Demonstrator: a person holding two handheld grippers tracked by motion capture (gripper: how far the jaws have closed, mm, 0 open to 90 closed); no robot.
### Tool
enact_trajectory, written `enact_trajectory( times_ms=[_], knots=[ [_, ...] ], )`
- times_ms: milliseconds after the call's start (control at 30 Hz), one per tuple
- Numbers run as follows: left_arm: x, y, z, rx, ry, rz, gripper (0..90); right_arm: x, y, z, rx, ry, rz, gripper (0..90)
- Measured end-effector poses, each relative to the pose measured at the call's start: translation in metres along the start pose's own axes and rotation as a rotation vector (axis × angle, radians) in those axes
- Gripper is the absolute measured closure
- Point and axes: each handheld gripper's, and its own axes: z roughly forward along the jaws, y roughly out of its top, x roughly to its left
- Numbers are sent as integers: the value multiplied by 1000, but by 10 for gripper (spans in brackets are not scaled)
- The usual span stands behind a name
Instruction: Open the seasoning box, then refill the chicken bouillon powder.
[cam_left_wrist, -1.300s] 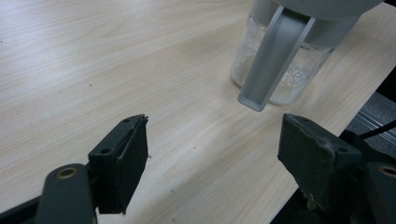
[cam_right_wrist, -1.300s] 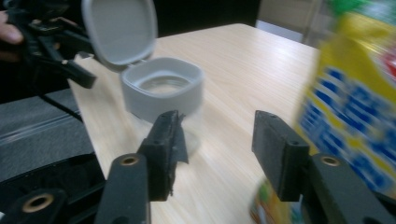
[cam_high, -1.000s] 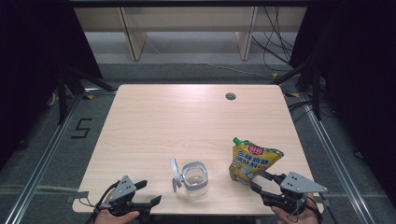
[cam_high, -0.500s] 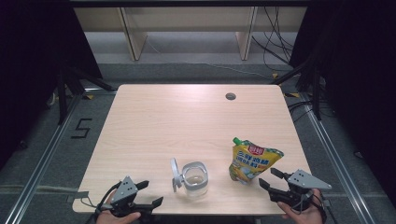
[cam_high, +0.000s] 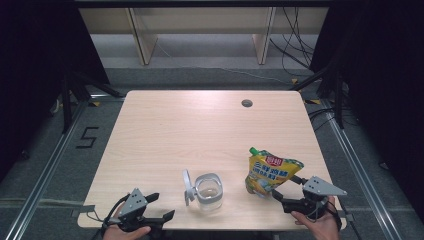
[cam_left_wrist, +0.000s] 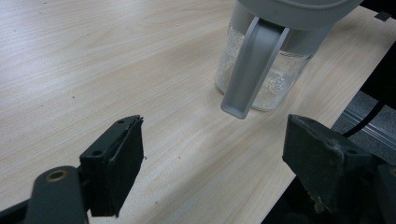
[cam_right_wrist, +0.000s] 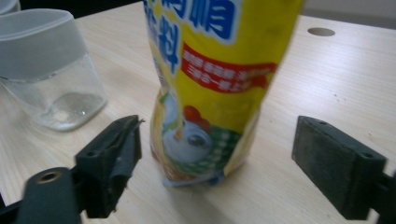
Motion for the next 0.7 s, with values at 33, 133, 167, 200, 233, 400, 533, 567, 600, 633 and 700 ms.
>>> enact_trajectory(
  times_ms=[33,133,167,200,233,400,533,567,600,633,700],
  knots=[
    [0,0,1,-1,-7,1,196,1,1,0,11,19,5,159],
    [0,0,2,7,-7,6,196,0,0,5,-4,5,-41,159],
    [-1,0,2,10,-11,10,196,-1,0,8,-2,20,-18,157],
    [-2,0,2,-4,-14,13,196,-1,0,8,-2,20,-18,157],
    [1,0,1,11,-7,42,196,-3,0,8,-17,20,-25,157],
    [2,-1,3,23,-6,21,196,-5,1,11,-14,25,-28,158],
    [3,-1,3,36,2,34,196,-4,0,15,-1,24,-50,158],
    [2,-1,3,29,-1,22,196,-2,-1,16,-5,36,-32,157],
    [3,-1,3,37,1,33,196,-3,0,16,0,25,-37,156],
    [3,-1,3,32,1,32,196,-3,0,17,-10,21,-79,156],
    [-1,-3,6,35,-1,8,196,-1,0,18,-16,41,-75,158]
  ],
)
